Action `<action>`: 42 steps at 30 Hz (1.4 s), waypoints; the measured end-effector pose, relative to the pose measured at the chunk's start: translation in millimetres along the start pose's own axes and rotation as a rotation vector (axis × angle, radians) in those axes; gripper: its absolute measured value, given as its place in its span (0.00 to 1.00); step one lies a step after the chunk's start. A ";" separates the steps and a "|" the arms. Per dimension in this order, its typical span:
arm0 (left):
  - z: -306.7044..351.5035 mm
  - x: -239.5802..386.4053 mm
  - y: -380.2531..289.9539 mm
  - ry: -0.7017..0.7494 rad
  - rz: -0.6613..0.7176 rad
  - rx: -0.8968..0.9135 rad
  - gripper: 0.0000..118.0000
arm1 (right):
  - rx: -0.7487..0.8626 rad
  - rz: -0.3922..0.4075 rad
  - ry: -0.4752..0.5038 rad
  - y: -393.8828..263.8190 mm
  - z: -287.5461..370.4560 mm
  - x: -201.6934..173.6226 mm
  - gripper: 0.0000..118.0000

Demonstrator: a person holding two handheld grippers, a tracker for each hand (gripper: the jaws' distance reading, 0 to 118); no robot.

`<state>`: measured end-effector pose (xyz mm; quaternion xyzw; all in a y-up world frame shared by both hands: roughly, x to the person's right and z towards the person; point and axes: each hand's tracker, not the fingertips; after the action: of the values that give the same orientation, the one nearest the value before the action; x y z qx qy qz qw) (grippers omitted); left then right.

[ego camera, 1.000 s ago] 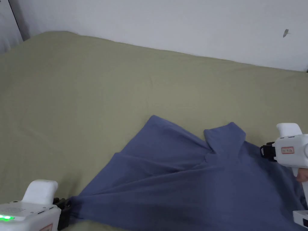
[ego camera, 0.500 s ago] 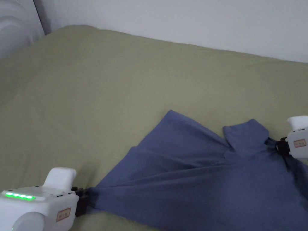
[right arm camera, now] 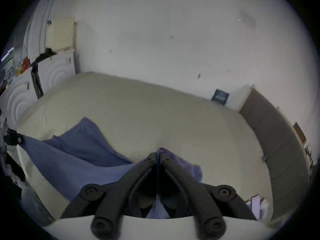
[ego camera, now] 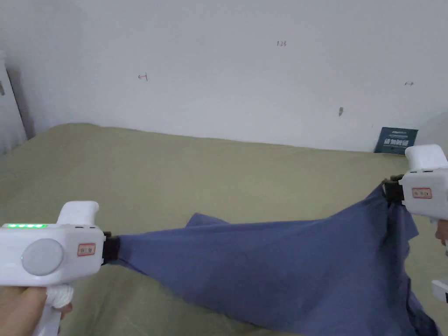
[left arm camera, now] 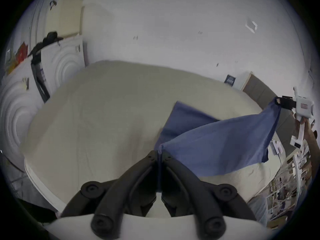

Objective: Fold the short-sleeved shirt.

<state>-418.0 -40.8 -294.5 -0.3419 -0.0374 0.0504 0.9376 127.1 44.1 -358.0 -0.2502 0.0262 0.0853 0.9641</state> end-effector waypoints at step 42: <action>2.0 141.2 378.9 0.310 -0.147 0.357 0.02 | 0.334 -0.168 -0.265 273.4 0.3 100.7 0.01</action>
<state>-304.3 265.8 -532.3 -0.1708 0.0917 -0.0653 0.9788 177.6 294.7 -497.8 -0.0749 -0.1075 0.0314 0.9909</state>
